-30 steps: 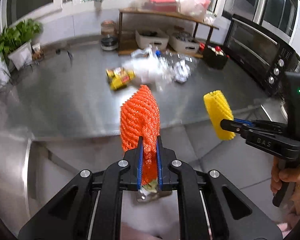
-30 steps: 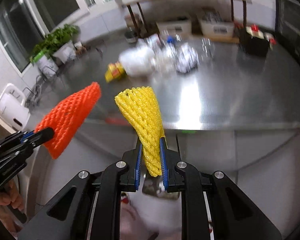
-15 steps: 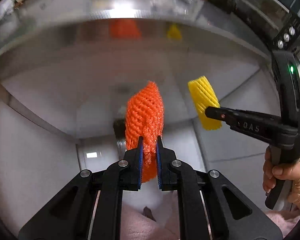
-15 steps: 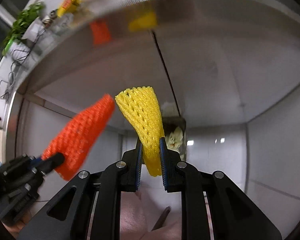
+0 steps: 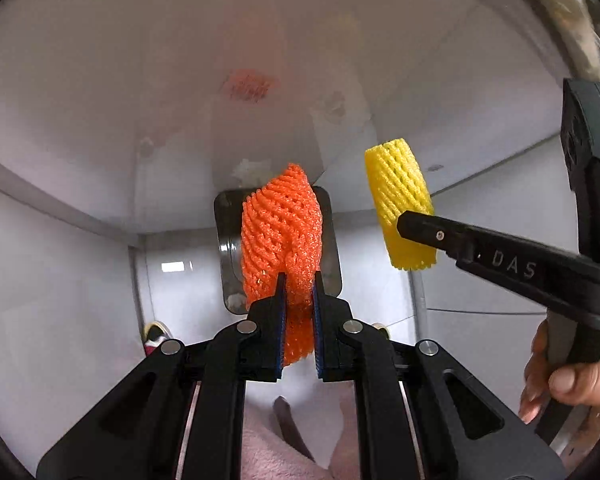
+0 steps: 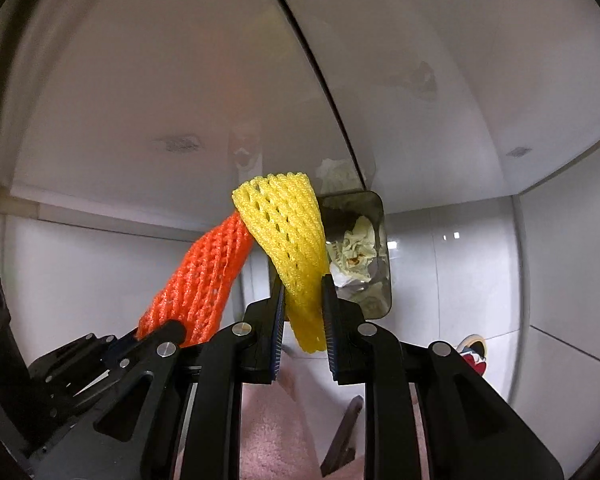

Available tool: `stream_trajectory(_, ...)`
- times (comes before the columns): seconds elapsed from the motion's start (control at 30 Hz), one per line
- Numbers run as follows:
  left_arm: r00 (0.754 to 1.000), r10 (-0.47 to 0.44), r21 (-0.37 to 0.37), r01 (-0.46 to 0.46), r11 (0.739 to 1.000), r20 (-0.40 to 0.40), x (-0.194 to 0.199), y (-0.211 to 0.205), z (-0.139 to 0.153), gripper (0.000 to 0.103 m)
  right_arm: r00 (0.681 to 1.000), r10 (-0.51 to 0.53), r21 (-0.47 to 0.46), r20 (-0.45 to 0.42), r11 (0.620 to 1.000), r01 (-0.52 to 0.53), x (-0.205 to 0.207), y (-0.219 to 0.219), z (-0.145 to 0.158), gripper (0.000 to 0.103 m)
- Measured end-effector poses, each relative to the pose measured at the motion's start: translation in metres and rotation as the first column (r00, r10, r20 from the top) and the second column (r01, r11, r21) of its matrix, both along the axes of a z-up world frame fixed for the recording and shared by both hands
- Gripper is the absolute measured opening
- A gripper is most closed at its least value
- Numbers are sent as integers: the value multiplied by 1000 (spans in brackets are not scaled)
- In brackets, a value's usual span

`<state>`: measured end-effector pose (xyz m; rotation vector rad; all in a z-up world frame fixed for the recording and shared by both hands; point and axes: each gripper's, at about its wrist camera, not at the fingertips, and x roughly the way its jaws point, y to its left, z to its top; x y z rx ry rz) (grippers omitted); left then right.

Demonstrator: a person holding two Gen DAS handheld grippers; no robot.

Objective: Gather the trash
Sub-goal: 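Open both tools to drop the foam nets into the bin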

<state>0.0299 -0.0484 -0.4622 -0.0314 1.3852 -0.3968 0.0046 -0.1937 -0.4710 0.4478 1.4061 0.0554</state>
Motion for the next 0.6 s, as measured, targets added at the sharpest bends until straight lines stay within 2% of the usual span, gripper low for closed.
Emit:
stream_trajectory(0.17,999,-4,1,4,1000,-36,-2,-4,-21,10,998,-12,-2,-60,1000,12,10,7,-21,20)
stream_trajectory(0.33,998,-4,-8,4,1000,-60,3,-9,-26,11,996,-23,6,-90,1000,24,23,10,-27,21)
stream_trajectory(0.43,999,-11,-2,11,1000,-52,5,-8,-23,18,995,-32,14,-99,999,34,29,8,-26,22)
stream_trajectory(0.5,999,-6,-2,6,1000,-50,6,-8,-21,24,995,-33,12,-95,999,34,32,6,-25,30)
stream_trajectory(0.53,999,-1,-3,1,1000,-48,5,-8,-18,26,995,-34,12,-92,999,35,34,5,-25,38)
stream_trajectory(0.6,999,3,-3,-4,1000,-45,6,-7,-14,31,996,-38,9,-83,999,39,34,4,-24,41)
